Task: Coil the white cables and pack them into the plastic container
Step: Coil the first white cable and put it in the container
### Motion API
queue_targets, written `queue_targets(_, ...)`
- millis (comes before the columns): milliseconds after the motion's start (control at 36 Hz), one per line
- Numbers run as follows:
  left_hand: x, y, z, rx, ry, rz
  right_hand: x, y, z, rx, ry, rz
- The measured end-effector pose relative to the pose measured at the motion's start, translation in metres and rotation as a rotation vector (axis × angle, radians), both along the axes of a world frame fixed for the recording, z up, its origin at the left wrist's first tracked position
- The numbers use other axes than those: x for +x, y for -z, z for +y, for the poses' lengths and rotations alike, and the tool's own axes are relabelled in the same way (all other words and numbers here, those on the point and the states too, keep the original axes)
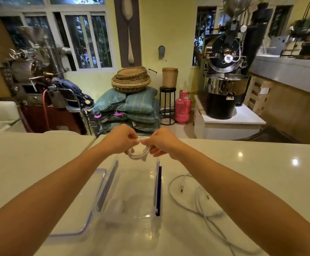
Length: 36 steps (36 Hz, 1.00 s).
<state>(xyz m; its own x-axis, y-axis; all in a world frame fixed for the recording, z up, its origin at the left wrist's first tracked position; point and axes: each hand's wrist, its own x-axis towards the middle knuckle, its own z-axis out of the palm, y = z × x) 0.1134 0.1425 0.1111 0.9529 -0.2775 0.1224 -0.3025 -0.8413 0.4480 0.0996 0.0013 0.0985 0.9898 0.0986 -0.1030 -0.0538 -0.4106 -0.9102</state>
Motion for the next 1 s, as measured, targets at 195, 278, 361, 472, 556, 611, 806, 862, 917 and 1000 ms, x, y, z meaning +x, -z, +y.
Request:
queue_targets(195,0.005,0.044,0.013,0.259,-0.047,0.008,0.014,0.042,0.032,-0.057,0.025,0.217)
queue_targets(278,0.008,0.061,0.014,0.397,-0.066,0.004,0.019,0.055,0.043,-0.120,0.039,0.251)
queue_targets(361,0.010,0.074,0.014,0.541,-0.064,-0.007,0.024,0.063,0.051,-0.191,0.065,0.266)
queue_targets(472,0.015,0.085,0.014,0.664,-0.055,-0.024,0.029,0.072,0.060,-0.273,0.047,0.308)
queue_targets(556,0.017,0.090,0.015,0.741,-0.029,-0.061,0.031,0.076,0.064,-0.294,0.034,0.315)
queue_targets(611,0.019,0.093,0.015,0.797,-0.011,-0.083,0.033,0.080,0.065,-0.305,0.031,0.296)
queue_targets(806,0.024,0.094,0.008,0.859,-0.031,-0.064,0.042,0.091,0.071,-0.394,0.048,0.222)
queue_targets(862,0.025,0.094,0.005,0.856,-0.049,-0.059,0.044,0.094,0.072,-0.392,0.074,0.219)
queue_targets(917,0.027,0.095,0.002,0.839,-0.071,-0.065,0.043,0.094,0.072,-0.373,0.098,0.217)
queue_targets(1000,0.030,0.098,-0.001,0.807,-0.104,-0.073,0.040,0.094,0.071,-0.385,0.114,0.193)
